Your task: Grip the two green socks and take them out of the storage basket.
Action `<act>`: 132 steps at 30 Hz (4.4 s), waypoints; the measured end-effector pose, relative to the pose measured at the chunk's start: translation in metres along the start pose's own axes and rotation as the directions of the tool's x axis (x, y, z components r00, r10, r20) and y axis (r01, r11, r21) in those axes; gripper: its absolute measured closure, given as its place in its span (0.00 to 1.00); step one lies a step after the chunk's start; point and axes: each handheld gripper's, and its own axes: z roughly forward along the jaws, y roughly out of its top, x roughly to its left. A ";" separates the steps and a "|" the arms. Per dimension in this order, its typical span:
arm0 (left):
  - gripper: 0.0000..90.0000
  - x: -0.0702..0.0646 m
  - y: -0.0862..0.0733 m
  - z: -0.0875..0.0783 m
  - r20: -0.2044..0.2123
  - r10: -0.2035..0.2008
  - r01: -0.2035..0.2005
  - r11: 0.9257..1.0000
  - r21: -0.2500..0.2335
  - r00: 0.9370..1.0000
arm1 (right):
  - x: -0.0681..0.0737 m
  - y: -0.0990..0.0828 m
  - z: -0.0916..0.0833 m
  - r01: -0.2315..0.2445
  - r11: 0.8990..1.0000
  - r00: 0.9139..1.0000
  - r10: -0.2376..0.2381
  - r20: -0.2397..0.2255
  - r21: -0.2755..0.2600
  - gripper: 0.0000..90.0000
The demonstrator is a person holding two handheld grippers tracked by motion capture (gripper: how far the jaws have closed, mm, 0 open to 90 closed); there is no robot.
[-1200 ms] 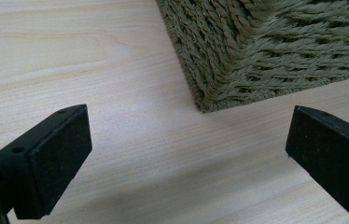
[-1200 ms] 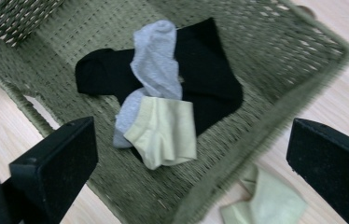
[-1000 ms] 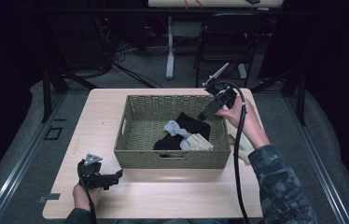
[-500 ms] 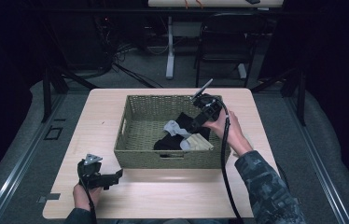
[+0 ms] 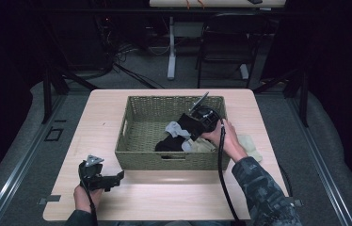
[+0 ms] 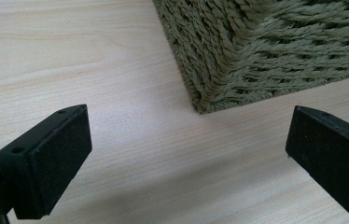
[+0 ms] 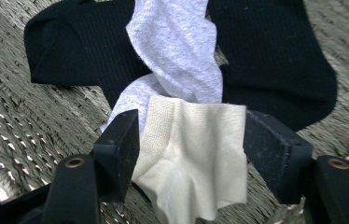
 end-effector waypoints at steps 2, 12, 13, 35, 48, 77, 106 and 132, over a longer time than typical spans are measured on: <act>0.00 0.000 0.000 -0.001 0.005 0.001 -0.001 1.000 0.009 1.000 | 0.000 0.002 0.002 0.016 0.999 1.000 -0.017 0.007 0.041 0.43; 0.00 0.000 0.000 -0.001 0.002 -0.002 0.002 1.000 0.001 1.000 | 0.000 -0.002 0.025 -0.043 0.994 0.999 0.041 0.018 0.105 0.47; 0.00 0.000 0.000 -0.001 0.005 -0.001 0.001 1.000 0.002 1.000 | -0.002 -0.001 0.026 -0.030 0.991 0.999 0.028 0.018 0.134 0.48; 0.00 0.000 0.000 0.000 0.003 -0.002 0.002 1.000 -0.003 1.000 | -0.007 -0.005 -0.026 -0.017 0.998 1.000 0.016 0.013 0.068 0.96; 0.00 0.000 0.000 0.000 0.007 -0.001 0.001 1.000 -0.005 1.000 | -0.003 0.009 -0.064 0.026 0.999 0.999 -0.027 0.030 0.034 0.96; 0.00 -0.001 0.000 0.000 0.011 -0.002 0.002 1.000 -0.001 1.000 | -0.005 0.024 -0.125 0.034 0.999 0.999 -0.034 0.036 -0.020 0.96; 0.00 0.000 0.000 0.000 0.005 -0.004 0.004 1.000 -0.004 1.000 | -0.072 -0.042 -0.174 -0.119 0.991 0.984 0.125 0.123 -0.053 0.96; 0.00 0.000 0.000 0.000 0.005 -0.002 0.002 1.000 -0.002 1.000 | -0.120 -0.096 -0.071 -0.277 0.961 0.954 0.274 0.126 0.009 0.96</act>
